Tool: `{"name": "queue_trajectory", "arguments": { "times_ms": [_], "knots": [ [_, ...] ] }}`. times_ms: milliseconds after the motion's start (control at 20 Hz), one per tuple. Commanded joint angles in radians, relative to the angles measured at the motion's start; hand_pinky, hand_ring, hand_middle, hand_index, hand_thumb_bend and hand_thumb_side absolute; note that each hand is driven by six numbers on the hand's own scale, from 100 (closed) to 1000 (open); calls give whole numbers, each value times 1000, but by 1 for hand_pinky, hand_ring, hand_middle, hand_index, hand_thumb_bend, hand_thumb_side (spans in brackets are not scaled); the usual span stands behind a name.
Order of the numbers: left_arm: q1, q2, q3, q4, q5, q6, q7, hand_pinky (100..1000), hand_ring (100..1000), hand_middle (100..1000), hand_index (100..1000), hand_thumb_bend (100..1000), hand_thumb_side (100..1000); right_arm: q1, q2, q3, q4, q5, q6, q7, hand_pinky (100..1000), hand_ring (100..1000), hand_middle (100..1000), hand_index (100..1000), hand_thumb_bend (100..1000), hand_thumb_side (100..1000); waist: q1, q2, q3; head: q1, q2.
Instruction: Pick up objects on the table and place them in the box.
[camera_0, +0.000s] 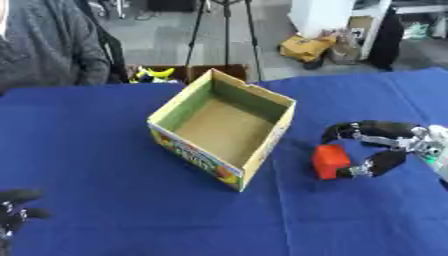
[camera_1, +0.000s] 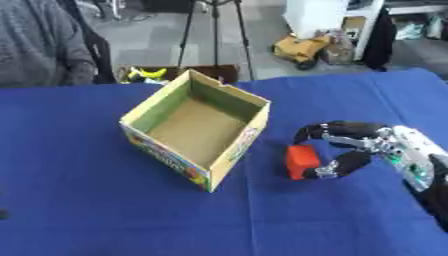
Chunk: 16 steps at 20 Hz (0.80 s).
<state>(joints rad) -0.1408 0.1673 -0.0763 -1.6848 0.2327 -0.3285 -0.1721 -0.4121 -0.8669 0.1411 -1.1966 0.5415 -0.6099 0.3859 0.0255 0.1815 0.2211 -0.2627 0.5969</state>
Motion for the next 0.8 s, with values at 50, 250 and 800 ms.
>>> {"name": "queue_trajectory", "arguments": {
  "times_ms": [50,250,800],
  "knots": [
    [-4,8,0,-17,4,-2,-4,568,740,628,707,100,781,-20,-36,-16,9,21,11,-20,858,1000,898,916,497,917,-2,-11,2,-2,-10],
    [-4,7,1,-17,5,-2,-3,568,740,628,706,100,781,-25,-33,-14,30,29,13,-33,853,1000,893,875,495,903,-1,-10,5,-3,-11],
    [-3,5,1,-17,6,-3,-4,568,741,629,706,100,781,-27,-22,-5,33,38,-5,-30,853,1000,893,821,496,906,1,-9,4,-5,-8]
  ]
}}
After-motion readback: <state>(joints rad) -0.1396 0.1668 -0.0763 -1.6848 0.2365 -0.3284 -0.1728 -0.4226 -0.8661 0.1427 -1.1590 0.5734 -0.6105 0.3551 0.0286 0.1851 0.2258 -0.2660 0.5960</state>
